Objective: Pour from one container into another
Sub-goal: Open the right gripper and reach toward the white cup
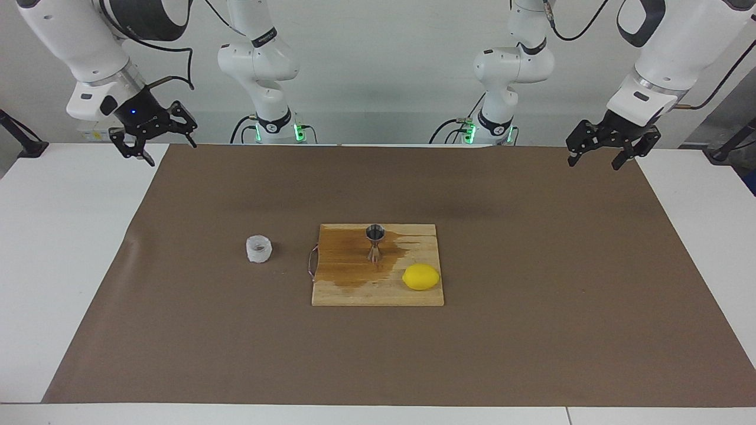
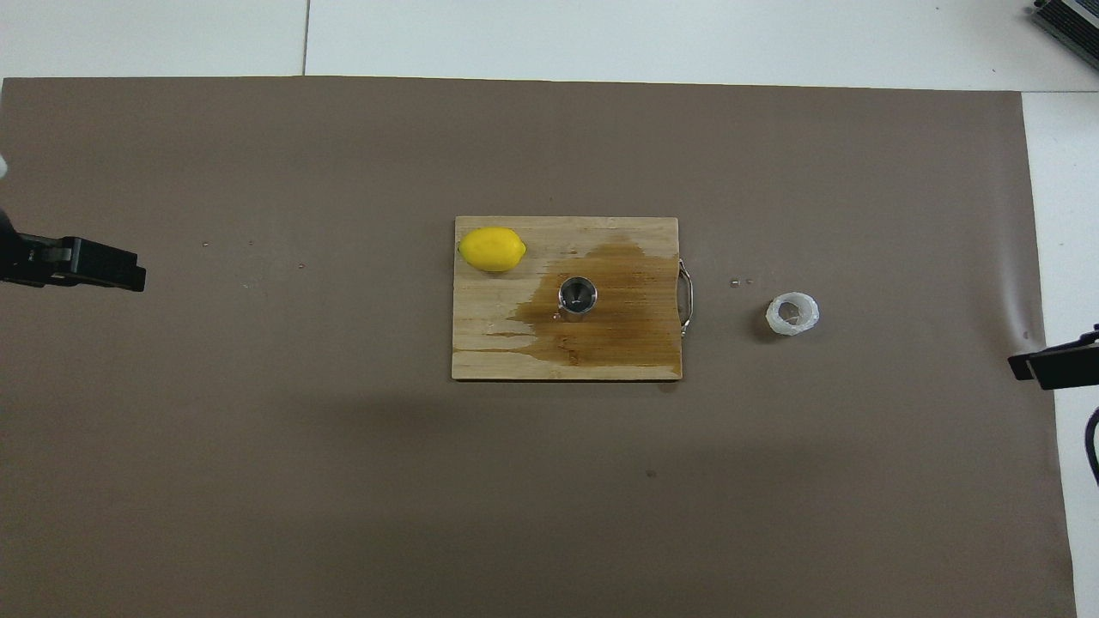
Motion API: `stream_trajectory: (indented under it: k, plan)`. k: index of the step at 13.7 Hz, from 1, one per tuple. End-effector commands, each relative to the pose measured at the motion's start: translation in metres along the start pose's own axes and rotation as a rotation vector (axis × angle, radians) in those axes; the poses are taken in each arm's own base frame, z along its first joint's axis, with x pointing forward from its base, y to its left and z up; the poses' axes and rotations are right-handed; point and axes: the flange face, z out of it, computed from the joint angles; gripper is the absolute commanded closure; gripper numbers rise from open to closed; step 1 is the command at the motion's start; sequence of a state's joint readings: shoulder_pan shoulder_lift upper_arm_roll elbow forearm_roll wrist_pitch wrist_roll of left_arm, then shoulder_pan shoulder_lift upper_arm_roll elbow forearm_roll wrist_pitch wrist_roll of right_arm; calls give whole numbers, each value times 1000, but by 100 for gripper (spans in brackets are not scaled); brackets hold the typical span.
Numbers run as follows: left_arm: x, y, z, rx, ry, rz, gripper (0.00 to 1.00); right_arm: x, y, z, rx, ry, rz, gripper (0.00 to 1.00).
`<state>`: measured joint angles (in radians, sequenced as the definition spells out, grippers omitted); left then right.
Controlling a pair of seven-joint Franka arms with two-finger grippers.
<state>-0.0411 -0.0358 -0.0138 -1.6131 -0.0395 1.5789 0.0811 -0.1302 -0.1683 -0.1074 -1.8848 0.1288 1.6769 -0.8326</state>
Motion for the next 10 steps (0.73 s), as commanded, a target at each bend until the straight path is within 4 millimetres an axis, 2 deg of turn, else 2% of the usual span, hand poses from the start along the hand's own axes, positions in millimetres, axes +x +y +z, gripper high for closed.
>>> stream_trajectory:
  k: [1, 3, 5, 7, 9, 10]
  plan:
    - [-3, 0, -5, 14, -12, 15, 0, -47, 27, -3, 20, 76, -130, 0]
    - [-2, -1, -5, 14, -7, 13, 0, -48, 28, 6, 29, 70, -157, 0]
    - [-3, -3, -5, 14, -12, 9, 0, -52, 31, 34, 98, 112, -168, 0]
    - [-3, -5, -5, 14, -12, 5, 0, -73, 66, 67, 165, 177, -241, 0]
    - [-3, -5, -5, 14, -12, 5, 0, -73, 90, 101, 192, 249, -308, 0]
    - [-4, -5, -6, 14, -10, 6, 0, -69, 103, 128, 210, 294, -331, 0]
